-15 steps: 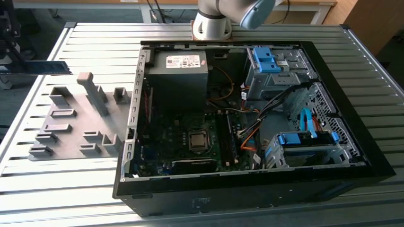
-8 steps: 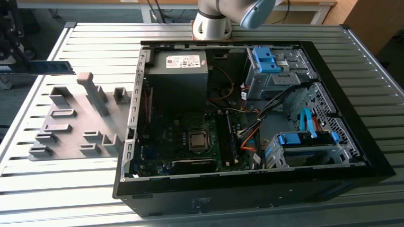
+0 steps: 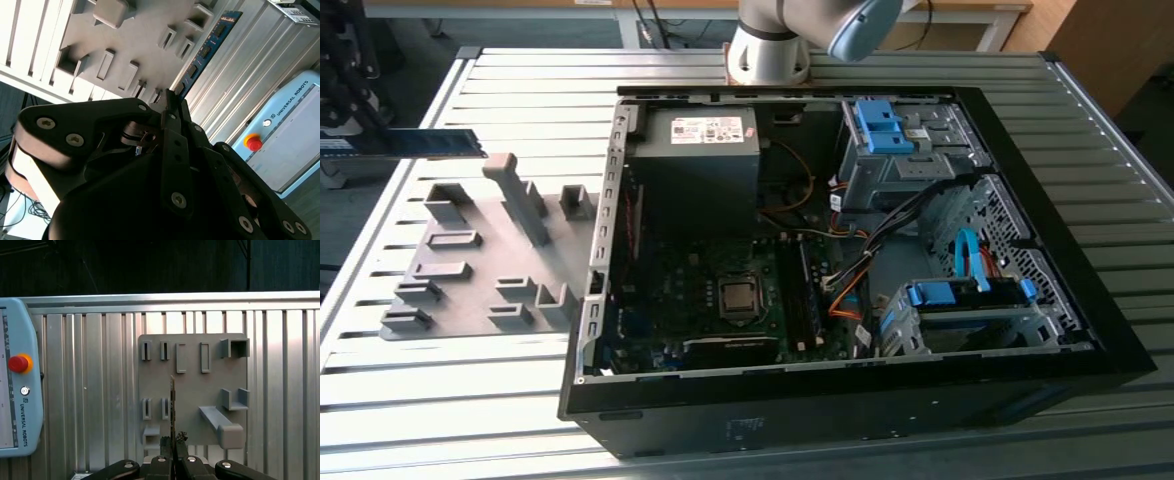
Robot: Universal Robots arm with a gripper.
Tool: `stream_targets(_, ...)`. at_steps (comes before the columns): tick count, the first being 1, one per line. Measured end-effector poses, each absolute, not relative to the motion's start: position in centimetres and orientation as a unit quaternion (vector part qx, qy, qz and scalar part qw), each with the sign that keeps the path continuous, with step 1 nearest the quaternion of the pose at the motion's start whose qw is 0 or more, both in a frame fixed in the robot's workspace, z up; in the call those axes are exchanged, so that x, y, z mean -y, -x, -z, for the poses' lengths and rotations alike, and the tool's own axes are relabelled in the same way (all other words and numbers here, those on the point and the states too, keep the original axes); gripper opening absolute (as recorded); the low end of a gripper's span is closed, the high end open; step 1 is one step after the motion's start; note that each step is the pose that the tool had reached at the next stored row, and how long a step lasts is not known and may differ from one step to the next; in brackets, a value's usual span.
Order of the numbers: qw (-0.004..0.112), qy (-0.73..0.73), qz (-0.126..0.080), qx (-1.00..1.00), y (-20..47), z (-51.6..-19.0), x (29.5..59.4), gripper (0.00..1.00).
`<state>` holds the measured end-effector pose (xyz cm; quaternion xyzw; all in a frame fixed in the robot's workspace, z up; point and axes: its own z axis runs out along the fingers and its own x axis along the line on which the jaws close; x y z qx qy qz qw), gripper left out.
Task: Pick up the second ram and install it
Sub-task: 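Pick up the second ram and move it above second insertion slot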
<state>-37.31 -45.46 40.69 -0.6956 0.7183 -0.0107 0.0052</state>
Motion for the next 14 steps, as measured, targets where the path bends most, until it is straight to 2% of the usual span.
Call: stream_targets(14, 0.005, 0.696, 0.011, -0.718, 36.87, -40.66, 45.46, 0.14)
